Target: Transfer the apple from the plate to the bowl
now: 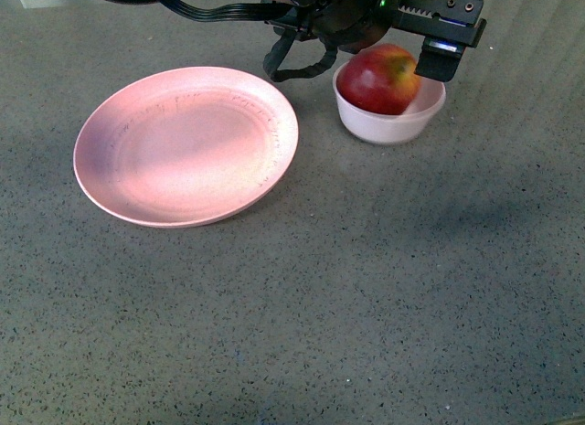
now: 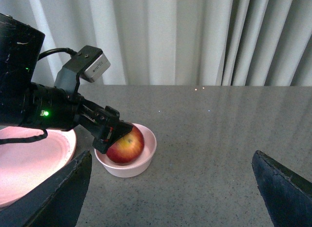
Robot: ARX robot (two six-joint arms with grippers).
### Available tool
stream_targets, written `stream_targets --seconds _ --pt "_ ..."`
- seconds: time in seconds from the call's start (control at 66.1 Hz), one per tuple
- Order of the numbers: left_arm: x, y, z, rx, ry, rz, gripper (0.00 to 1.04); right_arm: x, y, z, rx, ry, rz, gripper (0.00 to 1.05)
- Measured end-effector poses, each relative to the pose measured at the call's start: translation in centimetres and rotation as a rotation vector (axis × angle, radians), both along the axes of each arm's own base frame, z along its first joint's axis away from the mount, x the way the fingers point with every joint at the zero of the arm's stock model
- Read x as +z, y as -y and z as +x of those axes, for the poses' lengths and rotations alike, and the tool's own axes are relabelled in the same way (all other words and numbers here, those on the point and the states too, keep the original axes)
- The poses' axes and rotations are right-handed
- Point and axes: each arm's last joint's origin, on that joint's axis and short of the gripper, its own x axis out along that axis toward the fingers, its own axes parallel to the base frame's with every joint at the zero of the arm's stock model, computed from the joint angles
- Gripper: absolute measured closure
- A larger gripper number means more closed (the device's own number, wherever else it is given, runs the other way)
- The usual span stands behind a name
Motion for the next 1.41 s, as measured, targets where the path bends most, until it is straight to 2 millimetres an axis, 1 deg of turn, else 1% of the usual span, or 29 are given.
stream_targets --seconds 0.151,0.287,0.363,0.424,0.529,0.605,0.635,0.741,0.802,0.832,0.908,0.983,1.089,1.134,1.21,1.255,1.286,1.316,1.392,1.407 --pt "0.0 -0.1 0.0 0.006 -0.008 -0.006 0.09 0.0 0.0 0.0 0.000 0.000 0.000 0.09" --pt "-0.3 -0.5 -0.3 0.023 -0.019 -0.009 0.09 0.0 0.0 0.0 0.000 0.000 0.000 0.09" --pt "0.0 -1.5 -0.2 0.065 -0.021 -0.019 0.09 0.0 0.0 0.0 0.000 0.000 0.000 0.09" --pt "0.5 -2.6 0.3 0.115 -0.015 -0.026 0.09 0.0 0.0 0.0 0.000 0.000 0.000 0.09" --pt "1.5 -5.0 1.3 0.217 -0.001 -0.028 0.09 0.0 0.0 0.0 0.000 0.000 0.000 0.09" --pt "2.1 -7.7 2.3 0.321 0.004 -0.020 0.09 0.0 0.0 0.0 0.000 0.000 0.000 0.09" --pt "2.2 -8.4 2.6 0.348 0.003 -0.019 0.09 0.0 0.0 0.0 0.000 0.000 0.000 0.09" --pt "2.6 -12.9 3.6 0.472 -0.007 -0.015 0.09 0.0 0.0 0.0 0.000 0.000 0.000 0.09" --pt "2.7 -15.3 3.7 0.524 -0.009 -0.014 0.09 0.0 0.0 0.0 0.000 0.000 0.000 0.09" --pt "2.8 -16.0 3.7 0.537 -0.008 -0.015 0.09 0.0 0.0 0.0 0.000 0.000 0.000 0.09" --pt "3.3 -18.5 2.9 0.574 0.003 -0.028 0.09 0.0 0.0 0.0 0.000 0.000 0.000 0.09" --pt "4.0 -20.2 1.9 0.587 0.024 -0.050 0.09 0.0 0.0 0.0 0.000 0.000 0.000 0.09" --pt "5.2 -22.1 0.1 0.577 0.056 -0.102 0.09 0.0 0.0 0.0 0.000 0.000 0.000 0.09" --pt "5.8 -23.0 -1.0 0.563 0.071 -0.133 0.09 0.0 0.0 0.0 0.000 0.000 0.000 0.09" --pt "6.1 -23.6 -1.9 0.578 0.095 -0.133 0.10 0.0 0.0 0.0 0.000 0.000 0.000 0.09" --pt "6.0 -24.1 -2.2 0.662 0.222 -0.139 0.17 0.0 0.0 0.0 0.000 0.000 0.000 0.09" --pt "5.6 -24.8 -2.9 0.742 0.332 -0.150 0.24 0.0 0.0 0.0 0.003 0.000 0.000 0.09" --pt "5.0 -25.8 -4.0 0.787 0.400 -0.167 0.31 0.0 0.0 0.0 0.002 0.000 0.000 0.09" --pt "4.9 -28.1 -6.6 0.820 0.483 -0.202 0.47 0.0 0.0 0.0 0.000 0.000 0.000 0.09" --pt "4.9 -28.3 -6.8 0.820 0.489 -0.204 0.49 0.0 0.0 0.0 0.000 0.000 0.000 0.09"
